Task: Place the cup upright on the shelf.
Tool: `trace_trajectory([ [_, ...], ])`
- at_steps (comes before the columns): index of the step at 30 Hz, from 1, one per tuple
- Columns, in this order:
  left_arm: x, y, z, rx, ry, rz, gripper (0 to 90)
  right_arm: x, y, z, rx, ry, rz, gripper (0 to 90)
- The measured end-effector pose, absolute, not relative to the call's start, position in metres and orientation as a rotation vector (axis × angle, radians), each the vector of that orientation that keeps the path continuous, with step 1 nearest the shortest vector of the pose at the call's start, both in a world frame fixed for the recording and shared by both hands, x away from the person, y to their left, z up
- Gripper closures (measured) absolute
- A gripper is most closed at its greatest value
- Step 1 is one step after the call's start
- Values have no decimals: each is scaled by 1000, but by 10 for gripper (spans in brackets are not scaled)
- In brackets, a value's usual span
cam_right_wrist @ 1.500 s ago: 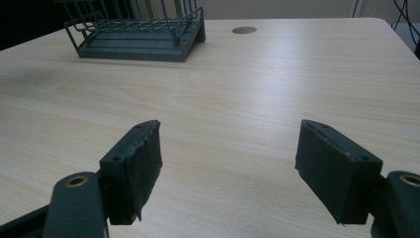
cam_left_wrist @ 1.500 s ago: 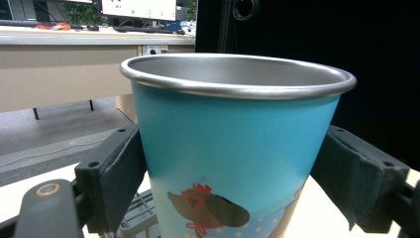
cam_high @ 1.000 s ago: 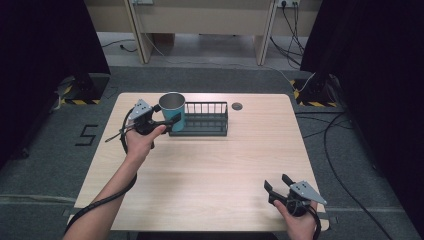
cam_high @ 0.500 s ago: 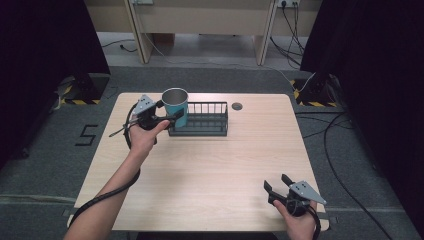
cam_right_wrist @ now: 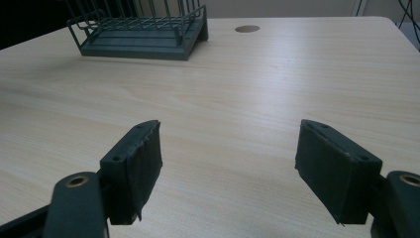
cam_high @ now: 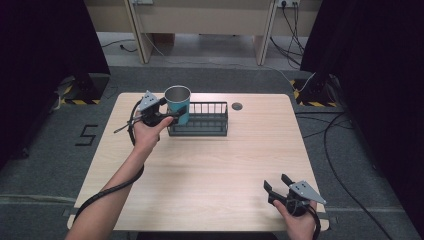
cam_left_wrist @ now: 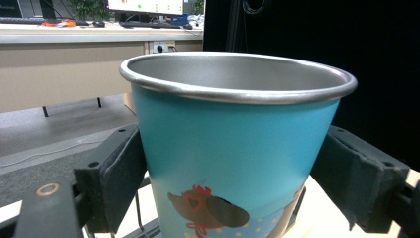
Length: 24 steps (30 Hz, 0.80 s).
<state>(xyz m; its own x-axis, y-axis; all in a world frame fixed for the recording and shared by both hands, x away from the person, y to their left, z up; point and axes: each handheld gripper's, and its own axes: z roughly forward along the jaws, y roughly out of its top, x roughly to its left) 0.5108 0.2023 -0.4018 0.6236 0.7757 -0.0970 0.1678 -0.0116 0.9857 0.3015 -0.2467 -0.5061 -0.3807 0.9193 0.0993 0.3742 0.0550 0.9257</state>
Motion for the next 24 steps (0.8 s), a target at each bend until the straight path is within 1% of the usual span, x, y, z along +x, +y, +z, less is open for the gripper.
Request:
trace_trajectory([
  [24,536,188,-398,1554,844,596,151,302,-247,-507,1292,1804,1314,267],
])
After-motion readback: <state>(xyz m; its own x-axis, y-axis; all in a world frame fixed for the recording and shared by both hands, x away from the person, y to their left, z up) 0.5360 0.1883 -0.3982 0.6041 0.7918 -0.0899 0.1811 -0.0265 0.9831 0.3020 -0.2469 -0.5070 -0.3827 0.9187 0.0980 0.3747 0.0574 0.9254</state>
